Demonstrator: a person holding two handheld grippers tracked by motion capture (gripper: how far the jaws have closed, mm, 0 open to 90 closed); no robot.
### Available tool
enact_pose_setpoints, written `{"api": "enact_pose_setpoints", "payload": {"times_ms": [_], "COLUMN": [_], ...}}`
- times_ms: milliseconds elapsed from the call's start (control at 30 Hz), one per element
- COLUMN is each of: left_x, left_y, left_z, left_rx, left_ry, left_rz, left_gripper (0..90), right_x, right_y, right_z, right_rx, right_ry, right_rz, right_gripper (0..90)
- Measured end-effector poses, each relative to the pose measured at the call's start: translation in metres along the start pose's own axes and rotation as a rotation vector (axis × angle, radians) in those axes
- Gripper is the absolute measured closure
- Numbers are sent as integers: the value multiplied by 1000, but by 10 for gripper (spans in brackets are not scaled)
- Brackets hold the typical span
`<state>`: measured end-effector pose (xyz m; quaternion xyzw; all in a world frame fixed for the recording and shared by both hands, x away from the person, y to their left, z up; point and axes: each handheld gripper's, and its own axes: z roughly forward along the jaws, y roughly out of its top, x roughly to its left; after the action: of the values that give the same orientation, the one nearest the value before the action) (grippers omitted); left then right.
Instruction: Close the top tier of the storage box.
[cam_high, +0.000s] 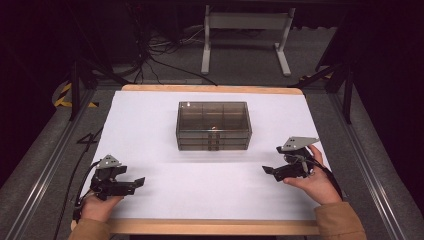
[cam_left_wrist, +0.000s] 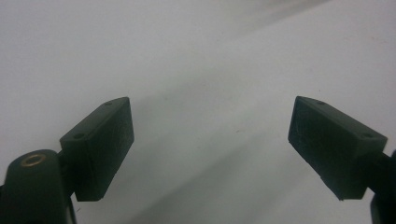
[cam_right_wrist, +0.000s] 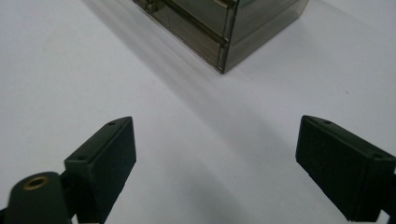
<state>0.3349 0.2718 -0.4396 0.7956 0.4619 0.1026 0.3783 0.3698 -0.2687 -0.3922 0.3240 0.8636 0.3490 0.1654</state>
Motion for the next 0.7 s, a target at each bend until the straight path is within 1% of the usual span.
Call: {"api": "enact_pose_setpoints", "payload": {"times_ms": [67,133,267,300,467,500,567,700], "left_x": [0,0,1,1,1,1,1,1], "left_y": [0,0,-1,-1,-1,-1,-2,-2], "left_z": [0,0,1,2,3,4,5,6], "left_rx": [1,1,3,5,5,9,16,14], "left_ry": [0,4,5,5,12,19,18,18], "left_rz": [-1,-2,-4,-3,-3,3,4,-1], "left_gripper": [148,148,148,148,148,148,148,148], "right_x": [0,-1,-3,-4,-8,-8,-11,-13], "right_y": [-2,-7,-12,-16,-23,-24,-28,-34], "right_z": [1,3,4,5,7,7,10,14], "right_rx": [1,-5,-7,-10,-7,-6,-2,2], "right_ry": [-3,-4,-11,-20,-40,-41,-48,-60], "right_rz": [3,22,35,47,51,57,69,72], "right_gripper": [125,121,120,120,117,117,117,117]}}
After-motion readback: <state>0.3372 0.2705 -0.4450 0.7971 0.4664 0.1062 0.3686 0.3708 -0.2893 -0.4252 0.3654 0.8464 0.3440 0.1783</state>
